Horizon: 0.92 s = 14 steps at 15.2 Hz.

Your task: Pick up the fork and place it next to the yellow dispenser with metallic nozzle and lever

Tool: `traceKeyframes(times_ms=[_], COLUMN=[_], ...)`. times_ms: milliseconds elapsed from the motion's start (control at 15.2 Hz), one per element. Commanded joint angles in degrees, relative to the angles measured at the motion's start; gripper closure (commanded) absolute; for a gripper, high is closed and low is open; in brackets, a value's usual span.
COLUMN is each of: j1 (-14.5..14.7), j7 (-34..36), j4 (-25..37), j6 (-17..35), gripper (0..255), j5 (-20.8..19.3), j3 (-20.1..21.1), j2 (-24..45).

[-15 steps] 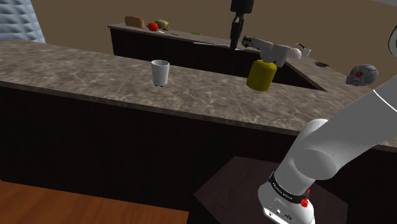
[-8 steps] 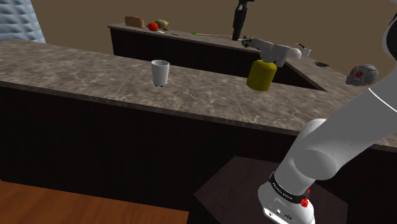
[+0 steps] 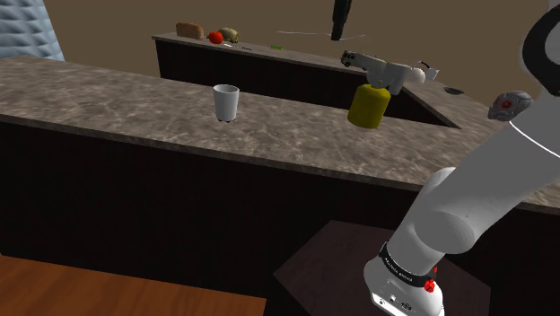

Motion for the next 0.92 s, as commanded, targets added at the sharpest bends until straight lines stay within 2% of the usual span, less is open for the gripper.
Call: traceKeyframes(times_ms=[0, 396, 858], j1=[-0.43, -2.89, -5.43], j7=[-1.36, -9.33, -19.27], j4=[0.4, -4.23, -6.24], j6=[-0.93, -0.98, -1.25], gripper=[255, 255, 255], j5=[-0.35, -3.08, -6.88], j3=[-0.78, -5.72, -12.31], j2=[-0.58, -5.92, -9.47])
